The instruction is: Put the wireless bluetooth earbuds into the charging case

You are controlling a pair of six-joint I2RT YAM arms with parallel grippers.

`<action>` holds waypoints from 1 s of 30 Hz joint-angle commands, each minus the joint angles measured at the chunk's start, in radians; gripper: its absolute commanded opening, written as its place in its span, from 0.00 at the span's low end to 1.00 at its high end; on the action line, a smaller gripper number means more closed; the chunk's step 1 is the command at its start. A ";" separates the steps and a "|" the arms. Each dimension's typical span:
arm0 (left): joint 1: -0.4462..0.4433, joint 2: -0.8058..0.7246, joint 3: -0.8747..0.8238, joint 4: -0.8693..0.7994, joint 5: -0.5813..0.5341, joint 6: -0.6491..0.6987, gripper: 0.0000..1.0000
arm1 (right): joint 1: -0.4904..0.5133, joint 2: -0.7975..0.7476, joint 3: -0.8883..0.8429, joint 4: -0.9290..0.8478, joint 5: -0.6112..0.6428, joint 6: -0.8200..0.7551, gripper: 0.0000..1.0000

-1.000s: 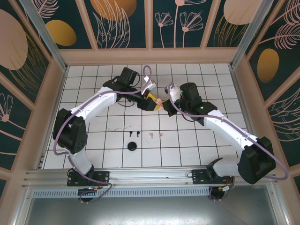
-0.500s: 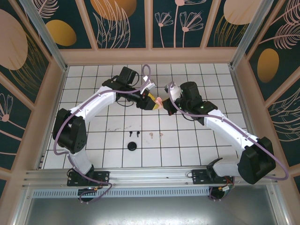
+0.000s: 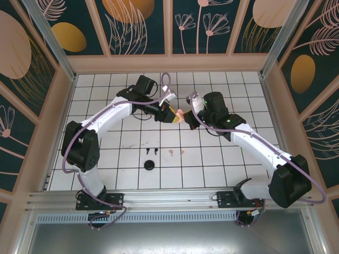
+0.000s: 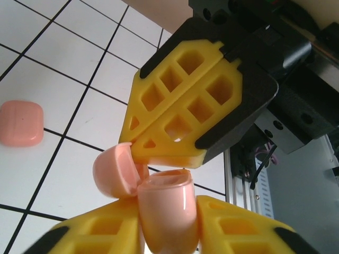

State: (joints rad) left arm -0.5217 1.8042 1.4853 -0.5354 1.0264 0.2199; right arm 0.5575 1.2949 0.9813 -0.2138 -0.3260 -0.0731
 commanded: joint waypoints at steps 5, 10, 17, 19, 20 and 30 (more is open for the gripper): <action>-0.004 0.010 0.010 0.062 0.071 -0.013 0.14 | 0.007 -0.014 0.054 0.038 -0.032 0.010 0.00; -0.004 -0.019 -0.052 0.188 0.074 -0.089 0.05 | 0.004 -0.020 0.075 0.035 0.029 0.040 0.25; 0.017 -0.139 -0.230 0.531 -0.097 -0.297 0.00 | -0.037 -0.092 0.093 -0.051 0.076 0.108 0.52; 0.035 -0.182 -0.293 0.629 -0.183 -0.357 0.00 | -0.045 -0.130 0.087 -0.093 0.088 0.132 0.53; 0.045 -0.200 -0.322 0.673 -0.205 -0.380 0.00 | -0.047 -0.143 0.085 -0.113 0.099 0.144 0.53; 0.073 -0.458 -0.622 1.048 -0.631 -0.520 0.00 | 0.029 -0.100 0.043 -0.265 0.159 0.368 0.52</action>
State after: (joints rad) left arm -0.4488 1.4063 0.9138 0.3313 0.5640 -0.2417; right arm 0.5415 1.1721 1.0428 -0.4213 -0.1902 0.1921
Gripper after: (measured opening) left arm 0.213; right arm 0.526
